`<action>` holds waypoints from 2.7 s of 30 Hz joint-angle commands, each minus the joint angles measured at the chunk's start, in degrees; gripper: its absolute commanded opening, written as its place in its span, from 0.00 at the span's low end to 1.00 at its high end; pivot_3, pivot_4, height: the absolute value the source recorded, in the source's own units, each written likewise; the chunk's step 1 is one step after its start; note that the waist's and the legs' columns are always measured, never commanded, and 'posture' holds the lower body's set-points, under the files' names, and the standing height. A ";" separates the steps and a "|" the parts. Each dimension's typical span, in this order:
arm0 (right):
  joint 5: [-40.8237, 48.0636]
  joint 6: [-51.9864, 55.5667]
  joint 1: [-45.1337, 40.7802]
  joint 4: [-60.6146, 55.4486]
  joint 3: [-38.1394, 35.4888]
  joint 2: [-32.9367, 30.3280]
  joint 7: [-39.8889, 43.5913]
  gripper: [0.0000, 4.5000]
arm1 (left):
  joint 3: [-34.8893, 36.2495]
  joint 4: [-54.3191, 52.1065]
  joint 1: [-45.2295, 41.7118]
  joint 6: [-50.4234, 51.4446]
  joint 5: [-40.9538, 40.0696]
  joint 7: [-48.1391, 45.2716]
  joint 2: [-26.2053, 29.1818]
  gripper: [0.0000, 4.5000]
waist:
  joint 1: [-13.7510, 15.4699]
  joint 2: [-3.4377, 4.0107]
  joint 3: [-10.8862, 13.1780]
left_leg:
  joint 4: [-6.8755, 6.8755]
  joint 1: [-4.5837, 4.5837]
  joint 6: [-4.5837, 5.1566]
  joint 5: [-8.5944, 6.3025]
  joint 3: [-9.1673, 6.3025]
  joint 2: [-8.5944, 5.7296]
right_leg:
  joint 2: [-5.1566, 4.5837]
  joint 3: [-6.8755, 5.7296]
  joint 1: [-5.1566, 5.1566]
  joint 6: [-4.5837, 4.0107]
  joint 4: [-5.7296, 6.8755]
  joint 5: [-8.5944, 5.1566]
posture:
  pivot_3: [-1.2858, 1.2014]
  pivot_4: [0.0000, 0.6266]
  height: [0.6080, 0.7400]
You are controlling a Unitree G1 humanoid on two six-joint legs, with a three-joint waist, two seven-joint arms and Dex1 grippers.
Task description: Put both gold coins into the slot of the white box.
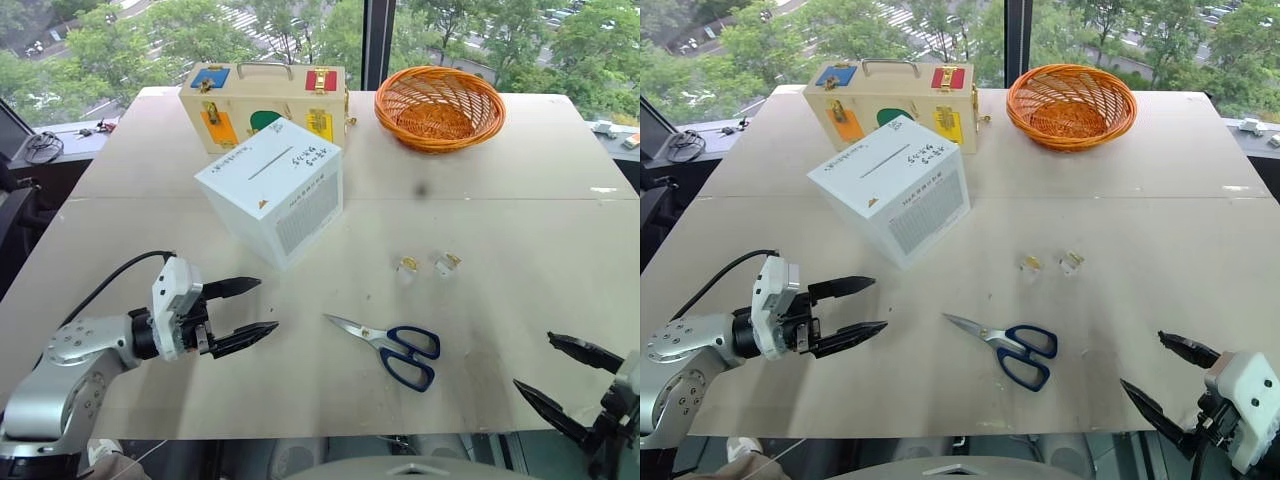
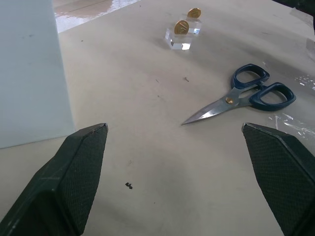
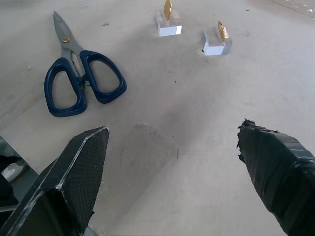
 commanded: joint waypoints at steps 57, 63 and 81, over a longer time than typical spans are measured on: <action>19.79 13.37 -24.34 2.90 -7.09 -21.72 14.95 1.00 | -43.07 9.88 -45.73 -6.30 25.44 -20.89 -8.01 0.99 | 0.24 -0.03 0.01 | 0.88 -0.63 0.62 -0.01 -0.28 -0.45 | 0.90 0.26 0.15 0.21 0.25 -0.11 | 0.52 0.24 1.00; 18.97 13.09 -20.81 1.00 -9.97 -19.51 15.45 1.00 | -49.09 15.02 -49.71 -10.46 32.90 -20.41 -12.10 0.99 | 0.09 -0.05 -0.02 | 1.13 -0.66 0.63 -0.01 -0.25 -0.47 | 1.02 0.45 0.20 0.25 0.32 -0.09 | 0.52 0.24 1.00; 19.63 13.43 -16.99 -3.18 -12.36 -16.24 12.79 1.00 | -49.52 21.09 -48.31 -21.24 35.30 -24.10 -11.37 0.07 | -0.13 0.00 -0.13 | 1.20 -0.63 0.64 -0.01 -0.29 -0.41 | 1.11 0.60 0.23 0.21 0.37 -0.07 | 0.52 0.24 1.00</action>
